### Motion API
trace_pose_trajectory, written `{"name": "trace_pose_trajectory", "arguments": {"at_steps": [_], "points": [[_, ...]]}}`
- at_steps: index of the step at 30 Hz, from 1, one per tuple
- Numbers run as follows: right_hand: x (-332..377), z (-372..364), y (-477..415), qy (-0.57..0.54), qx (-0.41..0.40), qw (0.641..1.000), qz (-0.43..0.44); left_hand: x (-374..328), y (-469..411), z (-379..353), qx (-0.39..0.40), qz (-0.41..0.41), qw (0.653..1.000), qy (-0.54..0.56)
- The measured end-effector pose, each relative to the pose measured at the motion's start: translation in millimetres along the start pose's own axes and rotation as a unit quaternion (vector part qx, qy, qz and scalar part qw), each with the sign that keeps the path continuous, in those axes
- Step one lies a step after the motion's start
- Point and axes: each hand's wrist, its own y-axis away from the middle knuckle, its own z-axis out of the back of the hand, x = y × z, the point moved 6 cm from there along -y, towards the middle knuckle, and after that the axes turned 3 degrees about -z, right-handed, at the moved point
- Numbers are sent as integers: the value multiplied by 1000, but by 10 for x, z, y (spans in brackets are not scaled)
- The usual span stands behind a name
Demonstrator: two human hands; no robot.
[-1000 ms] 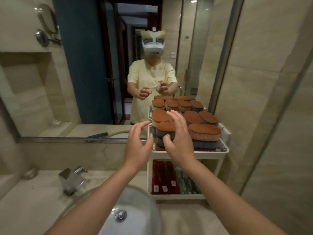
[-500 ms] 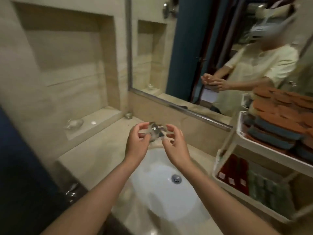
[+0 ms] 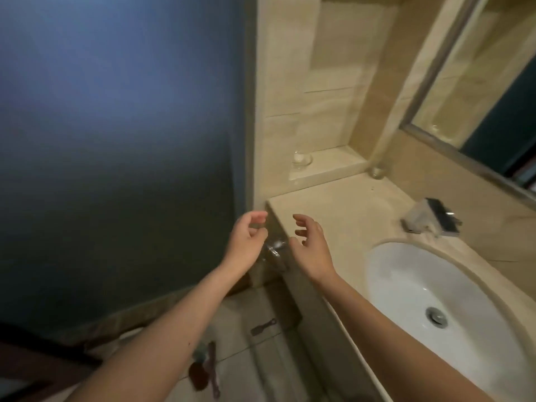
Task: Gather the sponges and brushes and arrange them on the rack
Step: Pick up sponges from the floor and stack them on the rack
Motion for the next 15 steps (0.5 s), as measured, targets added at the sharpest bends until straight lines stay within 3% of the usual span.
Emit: {"name": "trace_pose_trajectory", "arguments": {"at_steps": [8, 15], "points": [[183, -1777, 422, 26, 103, 994, -21, 904, 353, 1628, -42, 63, 995, -64], [31, -2879, 800, 56, 182, 978, -86, 1733, 705, 2443, -38, 140, 987, -76]]}}
